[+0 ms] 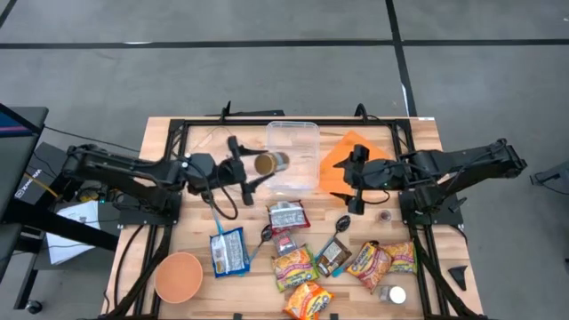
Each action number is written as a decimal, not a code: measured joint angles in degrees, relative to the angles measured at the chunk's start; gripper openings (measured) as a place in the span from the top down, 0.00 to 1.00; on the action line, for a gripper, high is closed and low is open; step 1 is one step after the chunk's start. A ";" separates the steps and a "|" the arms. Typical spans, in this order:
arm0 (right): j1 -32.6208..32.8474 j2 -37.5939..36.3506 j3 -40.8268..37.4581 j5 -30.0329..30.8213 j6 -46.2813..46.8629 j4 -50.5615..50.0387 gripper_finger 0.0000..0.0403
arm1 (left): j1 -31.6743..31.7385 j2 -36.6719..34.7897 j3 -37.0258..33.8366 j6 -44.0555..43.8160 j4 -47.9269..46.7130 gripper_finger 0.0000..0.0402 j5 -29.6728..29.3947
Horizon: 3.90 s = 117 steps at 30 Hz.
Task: Pick & Place Food Item
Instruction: Put the golden seasoning bottle into the transparent bin
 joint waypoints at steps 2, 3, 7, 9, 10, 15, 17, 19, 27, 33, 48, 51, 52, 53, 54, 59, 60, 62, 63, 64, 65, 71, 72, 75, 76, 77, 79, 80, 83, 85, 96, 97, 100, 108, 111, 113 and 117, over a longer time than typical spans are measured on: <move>0.02 -0.33 -0.08 0.00 0.45 -1.16 0.08 | 0.00 -1.65 0.00 -1.87 -3.47 0.33 -2.64; 0.02 -0.43 -0.06 0.00 0.64 -1.03 0.08 | 0.00 -2.46 0.00 -2.79 -5.71 0.33 -3.19; 0.02 -0.32 -0.04 0.16 1.06 -1.51 0.08 | 0.00 -4.70 0.00 -7.00 -12.96 0.33 -4.21; 0.02 -0.35 -0.04 0.20 1.53 -1.56 0.08 | 0.00 -5.57 0.00 -9.21 -15.61 0.33 -4.23; 0.02 -0.33 -0.04 0.20 1.86 -1.77 0.08 | 0.00 -5.93 0.00 -10.27 -17.18 0.33 -4.23; 0.04 -0.38 -0.04 0.19 4.51 -4.42 0.08 | 0.00 -7.02 0.00 -16.67 -27.15 0.33 -5.43; 0.24 -0.38 -0.04 0.20 6.10 -6.26 0.08 | 0.00 -6.97 0.00 -20.06 -31.55 0.33 -5.94; 0.87 -0.38 -0.04 0.27 7.66 -7.41 0.08 | -0.02 -7.25 0.00 -23.98 -36.78 0.33 -6.45; 6.60 -0.56 -2.03 4.29 12.03 -7.63 0.08 | 0.28 -8.12 0.00 -38.36 -48.56 0.33 -15.24; 10.68 -0.62 -5.05 9.20 15.13 -6.66 0.08 | 6.14 -8.61 -0.46 -48.74 -49.30 0.33 -20.34; 15.39 -3.66 -9.52 15.02 18.41 -3.92 0.08 | 30.44 -8.60 -12.78 -46.18 -27.06 0.33 -3.14; 15.39 -4.05 -9.84 15.06 18.39 -3.74 0.08 | 33.09 -8.60 -15.67 -46.55 -23.38 0.33 -0.83; 15.39 -4.19 -9.89 15.02 18.39 -3.77 0.08 | 33.59 -8.60 -16.94 -46.97 -22.32 0.33 0.00; 15.39 -4.31 -9.90 15.05 18.36 -3.71 0.08 | 33.93 -8.59 -18.12 -47.30 -21.31 0.33 0.62; 15.39 -4.39 -9.90 15.06 18.12 -3.30 0.08 | 34.09 -8.58 -19.17 -47.69 -20.54 0.33 0.84; 15.26 -4.31 -9.90 15.21 16.54 -1.73 0.08 | 34.12 -8.43 -23.27 -48.91 -15.46 0.33 1.08; 15.26 -4.31 -9.90 15.19 16.36 -1.47 0.08 | 34.12 -7.93 -23.67 -48.97 -14.68 0.33 1.04; 15.28 -4.31 -9.90 15.19 15.98 -0.96 0.08 | 34.12 -6.72 -23.87 -49.04 -14.22 0.33 1.04; 15.28 -4.31 -9.90 15.19 15.95 -0.93 0.08 | 34.06 -5.70 -23.87 -49.04 -13.59 0.33 1.02; 15.26 -4.31 -9.90 15.19 15.78 -0.83 0.08 | 33.98 -4.45 -23.87 -49.02 -12.72 0.33 1.06; 15.28 -4.31 -9.90 15.19 15.47 -0.65 0.08 | 33.85 -3.28 -23.87 -48.64 -12.02 0.33 1.08; 15.26 -4.31 -9.90 15.19 13.84 0.98 0.08 | 33.86 4.73 -20.00 -46.61 -11.22 0.33 -0.01; 15.26 -4.31 -9.90 15.18 13.84 0.94 0.08 | 33.86 5.70 -18.98 -46.08 -12.03 0.33 -0.66; 15.27 -4.31 -9.90 15.12 13.84 0.94 0.08 | 34.30 7.82 -15.90 -45.32 -14.42 0.33 -1.45; 15.26 -4.31 -9.90 15.12 13.84 0.94 0.08 | 34.61 8.23 -14.95 -45.32 -15.13 0.33 -1.48; 15.26 -4.31 -9.90 15.11 13.84 0.92 0.08 | 34.98 8.51 -14.21 -45.27 -15.75 0.33 -1.41; 15.26 -4.31 -9.90 14.96 13.84 0.93 0.08 | 35.81 8.84 -13.71 -45.15 -16.68 0.33 -1.60; 15.27 -4.31 -9.89 14.95 13.84 0.92 0.08 | 36.18 8.95 -13.75 -45.15 -17.14 0.33 -1.49; 15.27 -4.31 -9.88 14.94 13.84 0.92 0.08 | 36.74 8.97 -14.17 -45.14 -17.27 0.33 -0.55; 15.26 -4.31 -9.88 14.93 13.84 0.90 0.08 | 36.72 8.97 -14.27 -45.15 -17.21 0.33 -0.45; 15.27 -4.24 -9.88 14.93 13.84 0.90 0.08 | 36.70 8.97 -14.35 -45.43 -18.74 0.33 -0.46; 15.26 -4.24 -9.88 14.93 13.84 0.90 0.08 | 36.70 8.97 -14.38 -45.52 -19.16 0.33 -0.86; 15.26 -4.24 -9.88 14.93 13.84 0.90 0.08 | 36.70 8.97 -14.38 -45.55 -19.53 0.33 -1.82; 15.27 -4.24 -9.86 14.71 13.85 0.90 0.08 | 36.73 8.88 -18.52 -45.50 -14.63 0.20 -4.60; 15.28 -4.24 -9.86 14.71 13.84 0.90 0.08 | 36.74 8.88 -19.10 -45.43 -14.90 0.13 -7.08; 15.27 -4.24 -9.86 14.71 13.86 0.92 0.08 | 36.74 8.84 -19.10 -45.34 -14.25 0.13 -7.65; 15.28 -4.24 -9.86 14.71 13.86 0.99 0.08 | 36.74 8.84 -19.12 -44.04 -12.56 0.18 -8.13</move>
